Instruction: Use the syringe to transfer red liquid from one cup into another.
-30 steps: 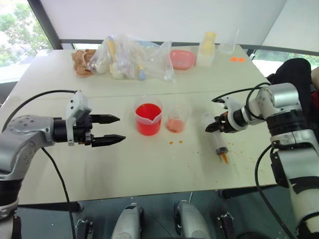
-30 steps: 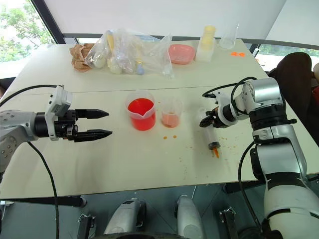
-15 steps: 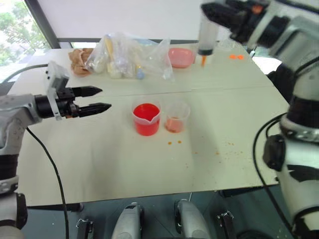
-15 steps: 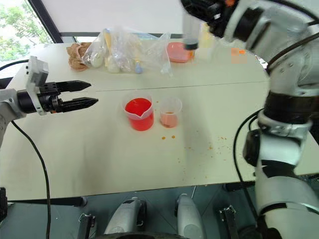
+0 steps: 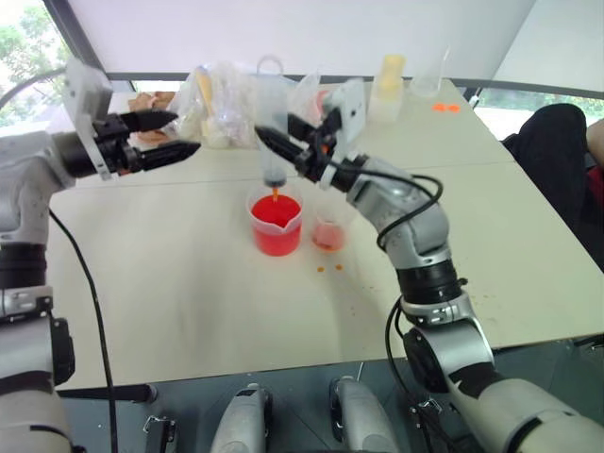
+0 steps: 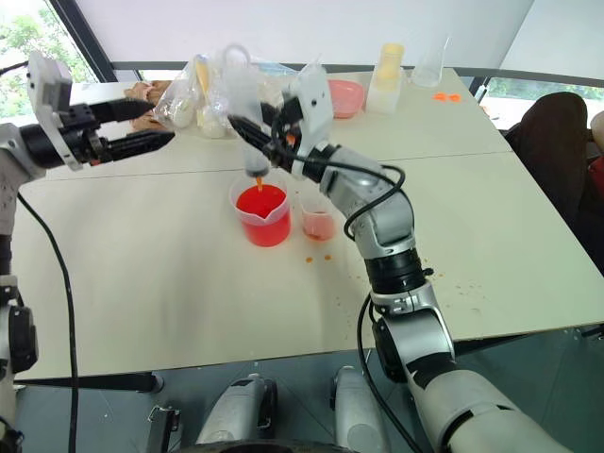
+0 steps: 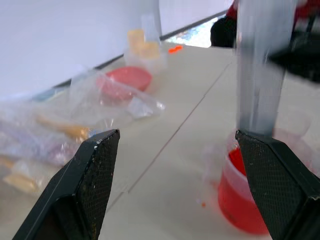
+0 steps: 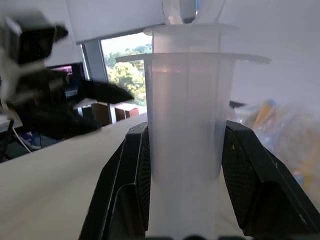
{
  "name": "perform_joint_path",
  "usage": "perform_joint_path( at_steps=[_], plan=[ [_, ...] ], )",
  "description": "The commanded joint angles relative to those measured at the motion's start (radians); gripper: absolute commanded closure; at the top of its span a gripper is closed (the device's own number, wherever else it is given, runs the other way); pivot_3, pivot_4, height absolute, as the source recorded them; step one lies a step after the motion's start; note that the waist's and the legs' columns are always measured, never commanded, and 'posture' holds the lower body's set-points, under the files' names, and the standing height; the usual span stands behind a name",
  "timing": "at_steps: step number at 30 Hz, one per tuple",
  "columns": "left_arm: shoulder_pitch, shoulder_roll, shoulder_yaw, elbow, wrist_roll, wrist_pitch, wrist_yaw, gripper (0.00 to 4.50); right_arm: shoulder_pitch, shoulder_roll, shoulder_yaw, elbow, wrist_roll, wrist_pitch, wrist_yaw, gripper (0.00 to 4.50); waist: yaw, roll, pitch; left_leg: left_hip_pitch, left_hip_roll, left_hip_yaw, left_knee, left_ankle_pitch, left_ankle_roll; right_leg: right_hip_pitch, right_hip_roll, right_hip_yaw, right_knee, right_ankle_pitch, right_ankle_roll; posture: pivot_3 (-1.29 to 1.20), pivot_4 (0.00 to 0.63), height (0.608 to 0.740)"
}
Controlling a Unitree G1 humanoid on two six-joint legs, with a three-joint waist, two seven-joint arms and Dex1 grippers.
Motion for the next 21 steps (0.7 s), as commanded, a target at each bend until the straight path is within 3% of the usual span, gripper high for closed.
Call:
perform_joint_path(
  at_steps=[1, 8, 15, 21],
  plan=[
    [-0.067, -0.015, 0.022, -0.014, -0.02, -0.002, -0.003, 0.61, 0.013, 0.009, 0.024, -0.032, -0.031, -0.063, 0.013, 3.04, -0.002, 0.0, 0.0, 0.0, 0.0, 0.0, 0.0, 0.0, 0.0, 0.0, 0.0, 0.0, 0.0, 0.0, 0.0, 0.0, 0.15, 0.74],
    [-0.111, -0.058, 0.003, -0.098, -0.064, 0.075, -0.025, 0.61, 0.043, 0.013, 0.049, -0.004, -0.084, -0.108, 0.007, 3.04, -0.004, 0.0, 0.0, 0.0, 0.0, 0.0, 0.0, 0.0, 0.0, 0.0, 0.0, 0.0, 0.0, 0.0, 0.0, 0.0, 0.15, 0.74],
    [-0.2, -0.168, -0.042, -0.038, -0.014, -0.003, -0.004, 0.61, 0.045, 0.039, 0.056, 0.014, -0.109, -0.132, -0.006, 3.04, -0.002, 0.0, 0.0, 0.0, 0.0, 0.0, 0.0, 0.0, 0.0, 0.0, 0.0, 0.0, 0.0, 0.0, 0.0, 0.0, 0.15, 0.74],
    [-0.224, -0.196, -0.094, 0.056, 0.078, -0.106, -0.02, 0.61, 0.047, 0.048, 0.048, 0.022, -0.121, -0.145, -0.025, 3.04, -0.004, 0.0, 0.0, 0.001, 0.0, 0.0, 0.0, 0.0, 0.0, -0.001, 0.0, 0.0, 0.0, 0.0, 0.0, 0.0, 0.15, 0.74]
  ],
)
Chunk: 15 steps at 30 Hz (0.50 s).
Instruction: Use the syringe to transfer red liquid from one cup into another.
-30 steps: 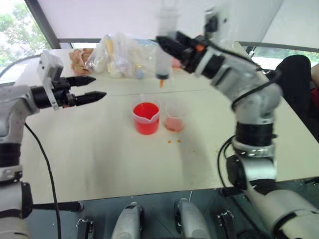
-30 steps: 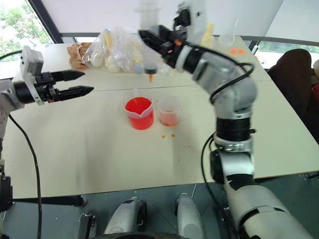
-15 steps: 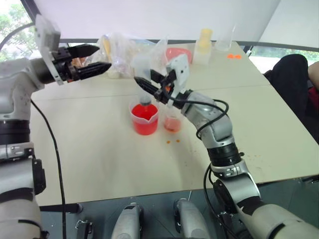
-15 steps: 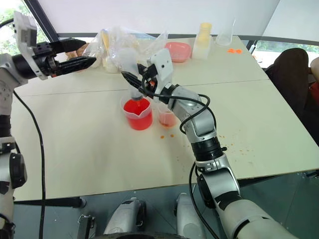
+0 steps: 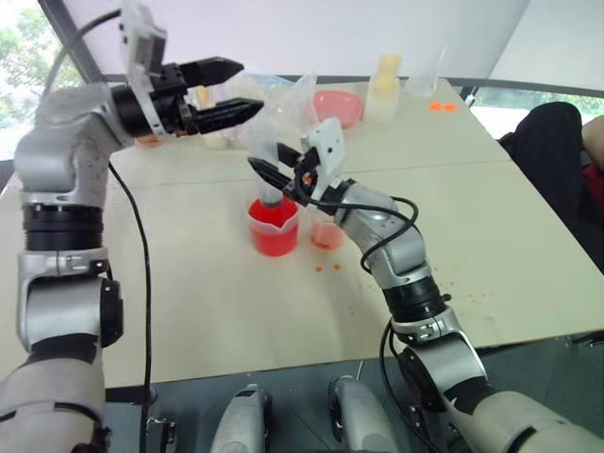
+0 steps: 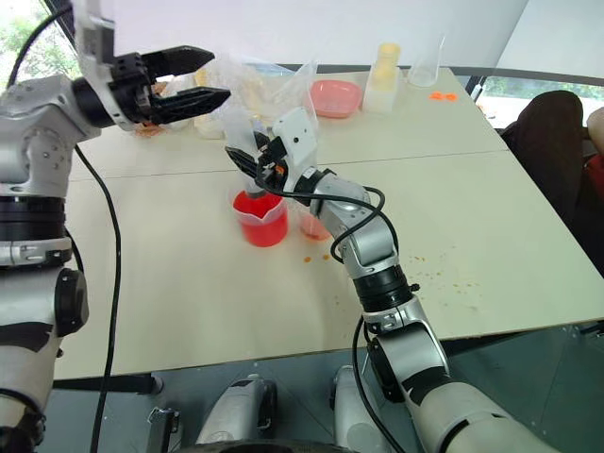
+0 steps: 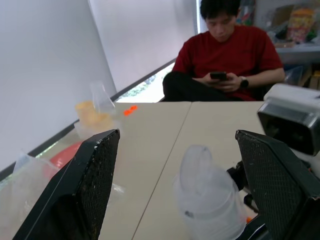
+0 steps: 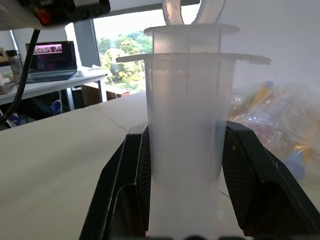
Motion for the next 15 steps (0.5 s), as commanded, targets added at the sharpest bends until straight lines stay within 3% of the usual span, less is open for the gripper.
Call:
perform_joint_path(
  at_steps=[1, 15],
  plan=[
    [-0.037, 0.008, -0.008, 0.033, 0.045, -0.067, -0.016, 0.61, -0.011, 0.013, -0.014, -0.022, -0.002, -0.025, -0.01, 3.04, 0.0, 0.0, 0.0, 0.0, 0.0, 0.0, 0.0, 0.0, 0.0, 0.0, 0.0, 0.0, 0.0, 0.0, 0.0, 0.0, 0.15, 0.74],
    [-0.079, -0.049, -0.018, 0.163, 0.141, -0.234, 0.023, 0.61, 0.008, 0.027, 0.003, -0.041, -0.015, -0.025, -0.016, 3.04, 0.002, 0.0, 0.0, 0.0, 0.0, 0.0, 0.0, 0.0, 0.0, 0.0, 0.0, 0.0, 0.0, 0.0, 0.0, 0.0, 0.15, 0.74]
  ],
)
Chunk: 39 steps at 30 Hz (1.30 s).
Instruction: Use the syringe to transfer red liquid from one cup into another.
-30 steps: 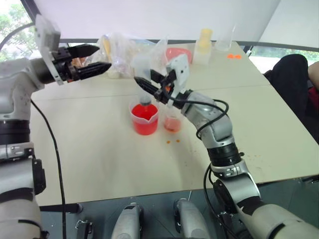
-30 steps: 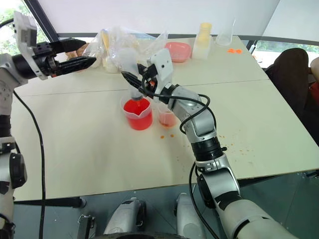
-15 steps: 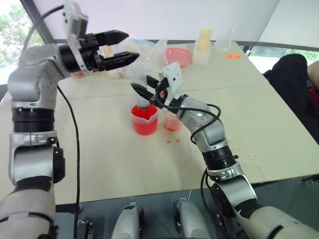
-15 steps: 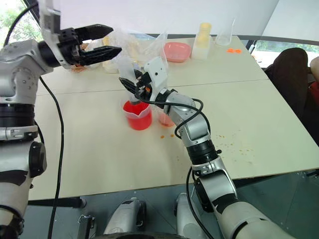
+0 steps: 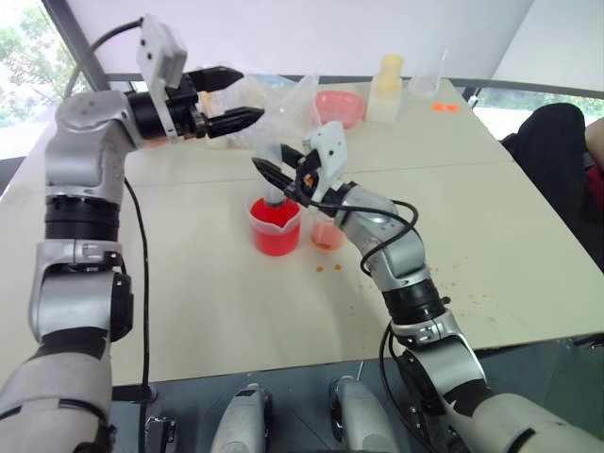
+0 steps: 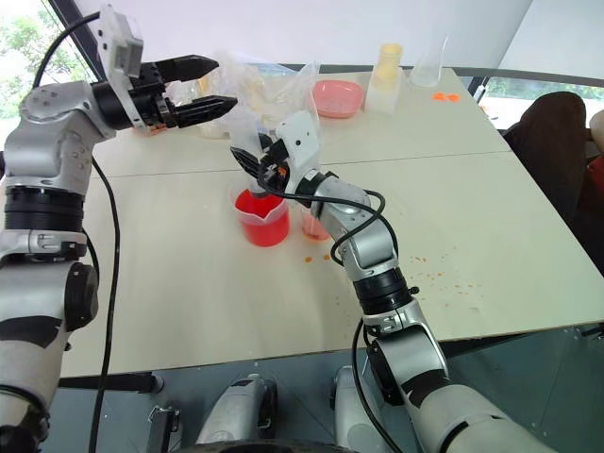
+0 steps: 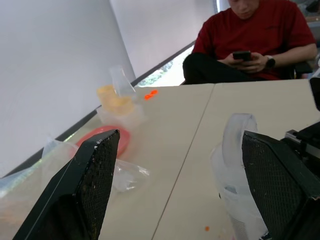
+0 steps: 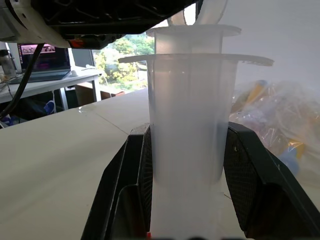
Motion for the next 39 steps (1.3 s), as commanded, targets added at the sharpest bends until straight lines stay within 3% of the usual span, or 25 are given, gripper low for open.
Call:
perform_joint_path(
  at_steps=[1, 2, 5, 11, 12, 39],
  plan=[
    [-0.038, -0.01, -0.002, 0.005, 0.031, -0.048, 0.024, 0.61, -0.01, 0.016, 0.005, -0.041, 0.0, -0.021, 0.002, 3.04, 0.0, 0.0, 0.0, 0.0, 0.0, 0.0, 0.0, 0.0, 0.0, 0.0, 0.0, 0.0, 0.0, 0.0, 0.0, 0.0, 0.15, 0.74],
    [-0.041, -0.016, -0.006, 0.011, 0.043, -0.062, 0.032, 0.61, -0.009, 0.017, 0.005, -0.041, -0.001, -0.02, 0.002, 3.04, 0.0, 0.0, 0.0, 0.0, 0.0, 0.0, 0.0, 0.0, 0.0, 0.0, 0.0, 0.0, 0.0, 0.0, 0.0, 0.0, 0.15, 0.74],
    [-0.046, -0.024, 0.0, 0.018, 0.049, -0.084, 0.032, 1.5, -0.009, 0.02, 0.006, -0.041, -0.003, -0.017, 0.001, 3.04, 0.0, 0.0, 0.0, 0.0, 0.0, 0.0, 0.0, 0.0, 0.0, 0.0, 0.0, 0.0, 0.0, 0.0, 0.0, 0.0, 0.15, 0.74],
    [-0.07, -0.038, 0.037, 0.001, -0.001, -0.047, 0.03, 4.18, 0.002, 0.029, 0.01, -0.049, -0.001, -0.003, -0.001, 3.04, -0.001, 0.0, 0.0, 0.0, 0.0, 0.0, 0.0, 0.0, 0.0, 0.0, 0.0, 0.0, 0.0, 0.0, 0.0, 0.0, 0.15, 0.74],
    [-0.072, -0.035, 0.039, -0.004, -0.006, -0.038, 0.026, 4.47, 0.004, 0.032, 0.01, -0.048, -0.001, 0.001, -0.001, 3.04, -0.001, 0.0, 0.0, 0.0, 0.0, 0.0, 0.0, 0.0, 0.0, 0.0, 0.0, 0.0, 0.0, 0.0, 0.0, 0.0, 0.15, 0.74],
    [-0.198, 0.011, 0.044, 0.103, 0.009, -0.078, -0.044, 4.47, 0.05, 0.11, 0.064, -0.048, -0.017, 0.01, 0.016, 3.04, -0.001, 0.0, 0.0, 0.0, 0.0, 0.0, 0.0, 0.0, 0.0, 0.0, 0.0, 0.0, 0.0, 0.0, 0.0, 0.0, 0.15, 0.74]
  ],
)
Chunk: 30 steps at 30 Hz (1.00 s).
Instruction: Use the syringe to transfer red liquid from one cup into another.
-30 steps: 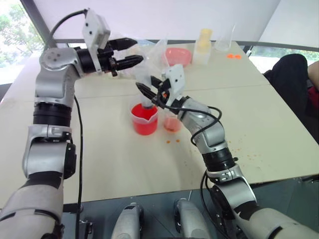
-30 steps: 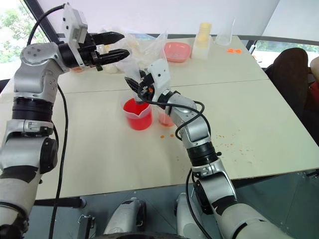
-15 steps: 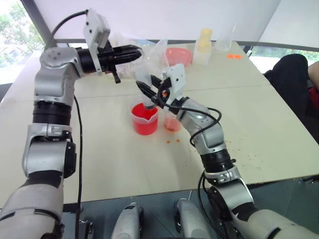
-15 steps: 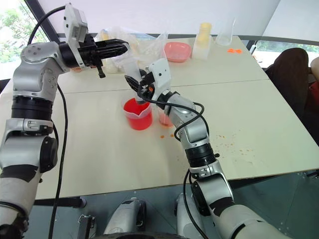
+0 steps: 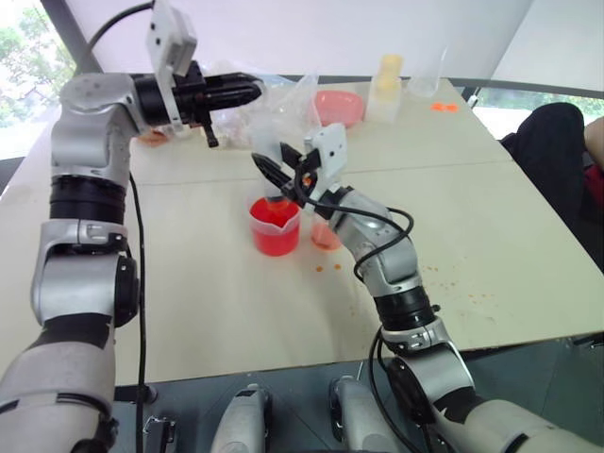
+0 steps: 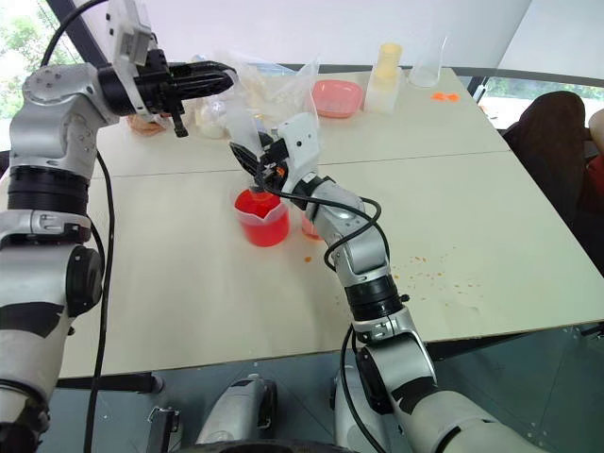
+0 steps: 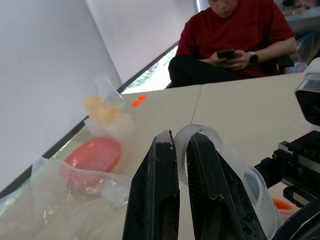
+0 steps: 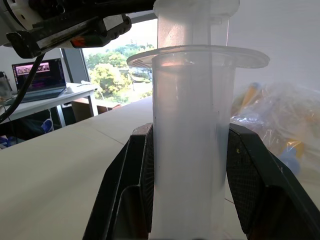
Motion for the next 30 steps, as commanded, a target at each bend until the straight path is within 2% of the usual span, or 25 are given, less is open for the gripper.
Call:
perform_joint_path(
  at_steps=[1, 5, 7, 8, 9, 12, 15, 23, 27, 30],
  plan=[
    [-0.089, 0.019, 0.062, -0.01, -0.013, -0.038, 0.047, 4.47, 0.017, 0.03, 0.094, -0.033, -0.004, 0.009, 0.047, 3.04, 0.0, 0.0, 0.0, 0.0, 0.0, 0.0, 0.0, 0.0, 0.0, 0.0, 0.0, 0.0, 0.0, 0.0, 0.0, 0.0, 0.15, 0.74],
    [-0.062, 0.019, 0.06, -0.034, -0.025, -0.004, 0.037, 4.47, 0.009, 0.026, 0.083, -0.024, -0.013, -0.004, 0.045, 3.04, 0.0, 0.0, 0.0, 0.0, 0.0, 0.0, 0.0, 0.0, 0.0, 0.0, 0.0, 0.0, 0.0, 0.0, 0.0, 0.0, 0.15, 0.74],
    [-0.03, 0.022, 0.063, -0.077, -0.046, 0.045, 0.029, 3.69, -0.006, 0.019, 0.064, -0.023, -0.014, -0.009, 0.042, 3.04, -0.001, 0.0, 0.0, 0.0, 0.0, 0.0, 0.0, 0.0, 0.0, 0.0, 0.0, 0.0, 0.0, 0.0, 0.0, 0.0, 0.15, 0.74],
    [-0.019, 0.024, 0.067, -0.092, -0.051, 0.061, 0.033, 3.44, -0.013, 0.018, 0.056, -0.023, -0.014, -0.01, 0.039, 3.04, -0.001, 0.0, 0.0, 0.0, 0.0, 0.0, 0.0, 0.0, 0.0, 0.0, 0.0, 0.0, 0.0, 0.0, 0.0, 0.0, 0.15, 0.74],
    [-0.011, 0.024, 0.072, -0.102, -0.052, 0.066, 0.044, 2.92, -0.018, 0.017, 0.052, -0.022, -0.014, -0.012, 0.037, 3.04, -0.001, 0.0, 0.0, 0.0, 0.0, 0.0, 0.0, 0.0, 0.0, 0.0, 0.0, 0.0, 0.0, 0.0, 0.0, 0.0, 0.15, 0.74],
    [0.018, 0.041, 0.089, -0.147, -0.062, 0.111, 0.059, 1.92, -0.028, 0.014, 0.042, -0.029, -0.014, -0.011, 0.033, 3.04, -0.002, 0.0, 0.0, 0.0, 0.0, 0.0, 0.0, 0.0, 0.0, 0.0, 0.0, 0.0, 0.0, 0.0, 0.0, 0.0, 0.15, 0.74],
    [0.066, 0.076, 0.108, -0.215, -0.097, 0.204, 0.05, 1.92, -0.036, 0.011, 0.033, -0.04, -0.007, -0.007, 0.028, 3.04, -0.002, 0.0, 0.0, 0.0, 0.0, 0.0, 0.0, 0.0, 0.0, 0.0, 0.0, 0.0, 0.0, 0.0, 0.0, 0.0, 0.15, 0.74],
    [0.372, 0.254, 0.225, -0.487, -0.315, 0.569, -0.022, 1.92, -0.064, -0.003, -0.005, -0.07, 0.016, 0.012, 0.008, 3.04, -0.017, 0.0, 0.0, 0.0, 0.002, -0.003, 0.0, 0.0, 0.0, -0.001, 0.0, 0.001, 0.002, 0.0, 0.0, 0.0, 0.15, 0.74],
    [0.415, 0.23, 0.284, -0.542, -0.358, 0.591, 0.075, 1.92, -0.095, -0.004, -0.057, -0.113, 0.056, 0.048, -0.026, 3.04, -0.006, 0.0, 0.0, 0.0, 0.002, -0.005, 0.0, 0.0, 0.0, 0.0, 0.0, 0.0, 0.001, 0.0, 0.0, 0.0, 0.15, 0.74],
    [0.423, 0.203, 0.273, -0.565, -0.361, 0.579, 0.115, 1.92, -0.133, -0.011, -0.132, -0.178, 0.121, 0.109, -0.081, 3.04, 0.003, 0.0, 0.0, 0.0, 0.002, -0.005, 0.0, 0.0, -0.001, 0.0, -0.001, 0.0, 0.0, 0.0, 0.0, 0.0, 0.15, 0.74]
  ],
)
